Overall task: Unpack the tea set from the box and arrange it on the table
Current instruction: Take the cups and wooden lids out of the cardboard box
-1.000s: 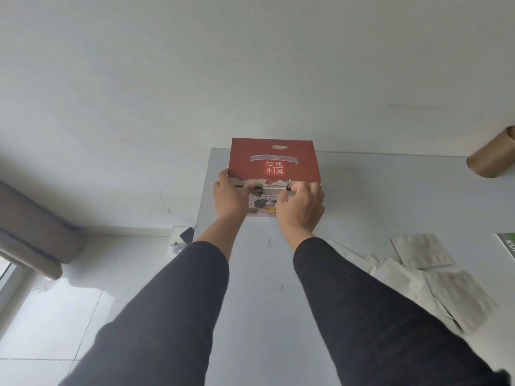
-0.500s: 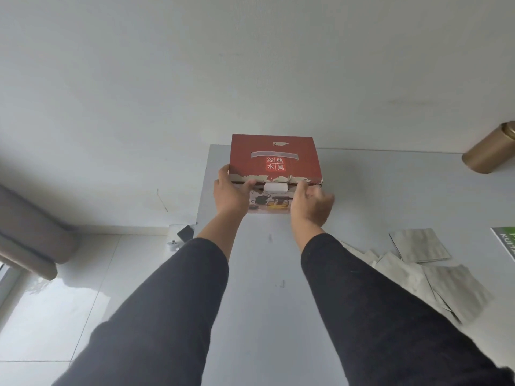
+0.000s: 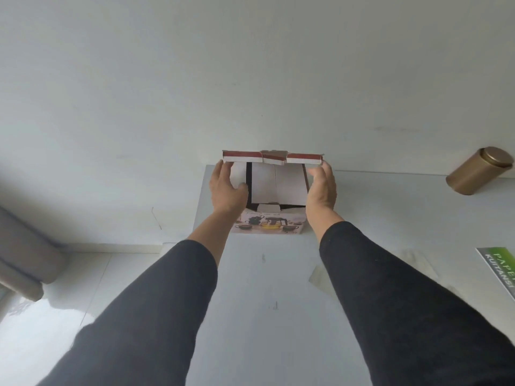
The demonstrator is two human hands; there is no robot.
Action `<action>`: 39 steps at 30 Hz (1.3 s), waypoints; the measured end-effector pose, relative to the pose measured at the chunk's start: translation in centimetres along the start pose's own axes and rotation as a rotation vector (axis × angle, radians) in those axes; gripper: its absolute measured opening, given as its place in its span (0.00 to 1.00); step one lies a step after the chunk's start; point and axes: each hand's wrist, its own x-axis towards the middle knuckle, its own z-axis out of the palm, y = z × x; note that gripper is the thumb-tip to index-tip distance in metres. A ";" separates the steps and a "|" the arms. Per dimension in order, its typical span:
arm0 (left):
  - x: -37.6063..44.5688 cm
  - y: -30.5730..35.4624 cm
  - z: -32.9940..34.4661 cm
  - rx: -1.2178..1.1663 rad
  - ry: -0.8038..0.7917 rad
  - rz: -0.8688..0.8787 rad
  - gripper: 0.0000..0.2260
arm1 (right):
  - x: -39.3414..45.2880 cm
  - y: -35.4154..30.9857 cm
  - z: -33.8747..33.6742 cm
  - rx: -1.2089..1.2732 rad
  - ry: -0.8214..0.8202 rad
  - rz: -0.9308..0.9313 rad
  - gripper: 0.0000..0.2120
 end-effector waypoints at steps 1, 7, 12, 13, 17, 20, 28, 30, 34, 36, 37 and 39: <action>0.7 0.5 0.0 0.044 0.011 0.017 0.26 | 0.8 -0.5 -0.1 -0.031 -0.041 -0.032 0.16; 5.4 1.9 0.7 0.131 -0.037 0.019 0.26 | 6.2 -1.3 1.2 -0.295 -0.273 -0.097 0.23; 7.7 1.8 2.2 0.265 -0.082 -0.053 0.32 | 9.6 0.0 3.0 -0.344 -0.348 -0.081 0.29; 7.9 1.7 2.5 0.283 -0.095 -0.060 0.34 | 10.2 0.6 3.1 -0.351 -0.352 -0.079 0.27; 8.3 1.1 2.8 0.347 -0.110 -0.068 0.36 | 11.0 2.4 3.2 -0.653 -0.340 -0.165 0.26; 8.6 1.3 2.1 0.356 -0.101 -0.065 0.33 | 9.9 3.1 3.4 -1.035 -0.271 -0.508 0.21; 7.7 2.0 -0.8 0.400 0.012 0.062 0.20 | 4.5 3.1 5.6 -1.032 -0.762 -0.841 0.12; 7.4 2.0 -1.7 0.503 0.016 0.130 0.21 | 3.9 2.4 5.7 -1.093 -0.747 -0.830 0.12; 6.4 0.8 -3.2 0.932 -0.096 0.211 0.20 | 2.7 0.7 4.7 -1.107 -0.675 -0.869 0.06; 5.8 0.0 -3.0 1.083 -0.184 0.254 0.21 | 2.0 -0.4 3.8 -1.075 -0.600 -0.892 0.08; 5.4 -0.3 -2.7 1.122 -0.217 0.276 0.19 | 1.6 -1.1 3.1 -1.062 -0.546 -0.905 0.08; 4.4 -0.2 -2.0 1.154 -0.258 0.271 0.15 | 1.3 -2.3 1.6 -1.060 -0.395 -0.956 0.05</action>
